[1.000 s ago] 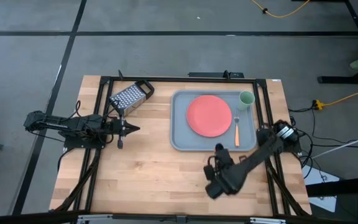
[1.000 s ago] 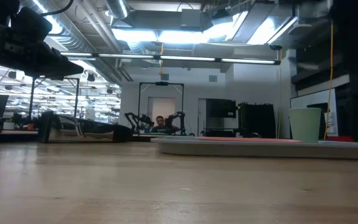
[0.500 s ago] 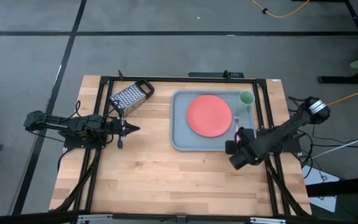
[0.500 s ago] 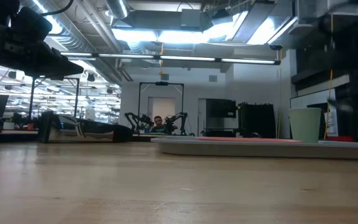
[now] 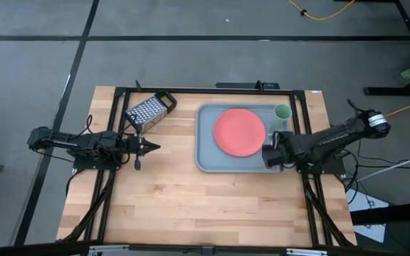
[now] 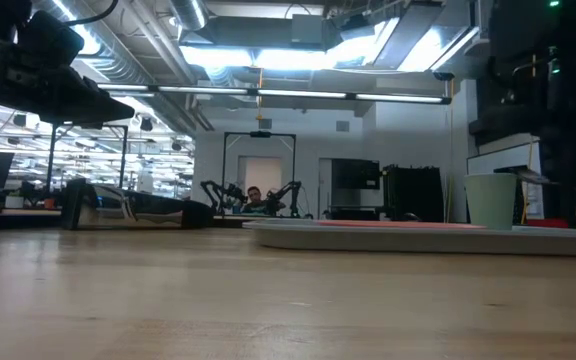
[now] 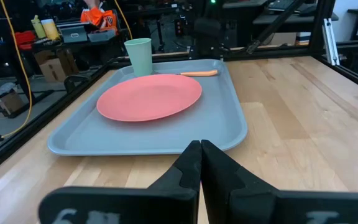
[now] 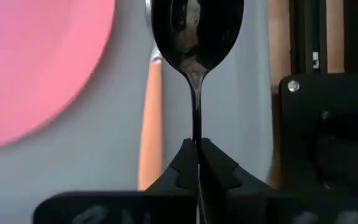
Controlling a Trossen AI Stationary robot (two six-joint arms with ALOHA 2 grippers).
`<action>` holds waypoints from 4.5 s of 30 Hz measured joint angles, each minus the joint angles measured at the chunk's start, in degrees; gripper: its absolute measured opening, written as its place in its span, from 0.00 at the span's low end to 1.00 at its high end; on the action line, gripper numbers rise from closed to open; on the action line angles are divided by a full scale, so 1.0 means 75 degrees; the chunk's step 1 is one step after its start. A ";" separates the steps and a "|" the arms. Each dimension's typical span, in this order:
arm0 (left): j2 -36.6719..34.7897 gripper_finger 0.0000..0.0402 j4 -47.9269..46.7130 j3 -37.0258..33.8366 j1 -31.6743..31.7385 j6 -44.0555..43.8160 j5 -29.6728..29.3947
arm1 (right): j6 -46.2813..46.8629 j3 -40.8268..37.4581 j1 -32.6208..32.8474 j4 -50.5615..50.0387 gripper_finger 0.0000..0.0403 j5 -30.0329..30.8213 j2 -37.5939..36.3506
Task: Pick and place plate/cup/fork/spoon on tray
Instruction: Put the black spoon on the gray serving tray to the right side of the orange fork
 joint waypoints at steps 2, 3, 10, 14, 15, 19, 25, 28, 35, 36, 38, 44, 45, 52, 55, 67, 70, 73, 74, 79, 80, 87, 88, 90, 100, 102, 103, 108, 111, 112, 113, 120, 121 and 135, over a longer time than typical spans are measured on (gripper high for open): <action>-0.0002 0.00 0.0000 0.0000 -0.0001 0.0001 0.0001 | -0.0246 0.0000 -0.0356 -0.0017 0.00 -0.0002 -0.0116; -0.0001 0.00 0.0000 0.0000 0.0000 0.0002 -0.0002 | -0.0397 0.0000 -0.0532 -0.0020 0.00 -0.0006 -0.0133; 0.0001 0.00 0.0000 0.0000 -0.0002 0.0002 0.0000 | -0.1230 0.0000 -0.1607 0.0185 0.00 -0.0137 -0.0105; 0.0001 0.00 0.0000 0.0000 0.0000 0.0002 -0.0001 | -0.1547 0.0000 -0.2001 0.0213 0.00 -0.0636 -0.0105; 0.0000 0.00 0.0000 0.0000 -0.0002 0.0002 0.0001 | -0.1601 0.0000 -0.2051 0.0231 0.00 -0.0693 -0.0101; 0.0001 0.00 0.0000 0.0000 -0.0002 0.0000 0.0000 | -0.1688 0.0000 -0.2227 0.0447 0.00 -0.0838 0.0089; 0.0000 0.00 0.0000 0.0000 0.0000 0.0002 0.0000 | -0.2432 -0.0003 -0.2637 0.0450 0.00 -0.1019 0.0792; -0.0002 0.00 0.0000 0.0000 -0.0003 0.0001 0.0001 | -0.2609 -0.0003 -0.2863 0.0499 0.00 -0.1032 0.0989; 0.0001 0.00 0.0000 0.0000 0.0000 0.0002 0.0001 | -0.2917 0.0000 -0.3239 0.0750 0.00 -0.1032 0.1422; -0.0001 0.00 0.0000 0.0000 -0.0002 0.0002 0.0001 | -0.2955 -0.0002 -0.3278 0.0728 0.00 -0.1032 0.1476; 0.0000 0.00 0.0000 0.0000 0.0000 0.0002 0.0001 | -0.3008 -0.0002 -0.3330 0.0763 0.00 -0.1032 0.1581; 0.0001 0.00 0.0000 0.0000 0.0000 0.0001 -0.0001 | -0.3236 -0.0001 -0.3420 0.1063 0.00 -0.1026 0.1944; 0.0001 0.00 0.0000 0.0000 -0.0001 0.0001 0.0001 | -0.3237 0.0000 -0.3435 0.1060 0.00 -0.1026 0.2003; 0.0000 0.00 0.0000 0.0000 -0.0002 0.0002 0.0001 | -0.3239 -0.0001 -0.3567 0.1080 0.00 -0.1022 0.2122; 0.0001 0.00 0.0000 0.0000 -0.0002 0.0002 0.0000 | -0.3233 0.0000 -0.3564 0.1126 0.02 -0.1023 0.2122; 0.0000 0.00 0.0000 0.0000 -0.0001 0.0000 0.0000 | -0.3233 0.0000 -0.3564 0.1123 0.09 -0.1017 0.2122; 0.0001 0.00 0.0000 0.0000 0.0000 0.0001 0.0001 | -0.3231 -0.0001 -0.3564 0.1123 0.09 -0.1014 0.2122; 0.0001 0.00 -0.0001 0.0000 -0.0002 0.0002 0.0001 | -0.3231 -0.0003 -0.3564 0.1121 0.09 -0.1014 0.2122; -0.0002 0.00 0.0000 0.0000 0.0000 0.0000 0.0001 | -0.3230 -0.0002 -0.3564 0.1118 0.09 -0.1014 0.2122; -0.0002 0.00 0.0000 0.0000 -0.0003 -0.0001 0.0001 | -0.3231 -0.0002 -0.3564 0.1118 0.09 -0.1012 0.2122; 0.0001 0.00 0.0000 0.0000 0.0000 0.0002 0.0001 | -0.3233 0.0000 -0.3564 0.1118 0.09 -0.1012 0.2122; -0.0002 0.00 0.0000 0.0000 0.0000 0.0002 0.0000 | -0.3233 -0.0003 -0.3564 0.1118 0.10 -0.1011 0.2122; 0.0000 0.00 0.0000 0.0000 -0.0003 0.0000 0.0000 | -0.3233 -0.0003 -0.3564 0.1118 0.10 -0.1011 0.2122; 0.0001 0.00 0.0000 0.0000 0.0000 0.0002 0.0001 | -0.3233 0.0000 -0.3564 0.1118 0.10 -0.1011 0.2120; -0.0001 0.00 0.0000 0.0000 -0.0003 0.0002 -0.0002 | -0.3233 -0.0001 -0.3564 0.1120 0.10 -0.1014 0.2119; -0.0002 0.00 0.0000 0.0000 0.0000 0.0002 0.0000 | -0.3233 0.0000 -0.3564 0.1118 0.10 -0.1014 0.2119; -0.0002 0.00 0.0000 0.0000 0.0000 0.0002 -0.0002 | -0.3236 -0.0003 -0.3564 0.1113 0.10 -0.1014 0.2119; 0.0001 0.00 -0.0002 0.0000 0.0000 0.0001 -0.0002 | -0.3244 -0.0003 -0.3561 0.1178 0.10 -0.1014 0.2119; 0.0001 0.00 0.0000 0.0000 -0.0003 0.0002 -0.0002 | -0.3258 0.0000 -0.3561 0.1135 0.10 -0.0954 0.2119; -0.0001 0.00 0.0000 0.0000 -0.0002 -0.0001 0.0000 | -0.3269 -0.0003 -0.3561 0.1141 0.10 -0.0938 0.2119; 0.0001 0.00 -0.0002 0.0000 -0.0001 0.0002 -0.0002 | -0.3282 -0.0003 -0.3561 0.1144 0.10 -0.0935 0.2119; -0.0002 0.00 -0.0002 0.0000 -0.0001 0.0002 0.0000 | -0.3321 -0.0012 -0.3561 0.1168 0.10 -0.0755 0.2124; -0.0002 0.00 -0.0003 0.0000 0.0000 0.0002 -0.0002 | -0.3321 -0.0041 -0.3561 0.1219 0.10 -0.0731 0.2124; -0.0002 0.00 -0.0003 0.0000 -0.0001 0.0001 -0.0002 | -0.3251 -0.0642 -0.3558 0.1937 0.10 -0.0942 0.2124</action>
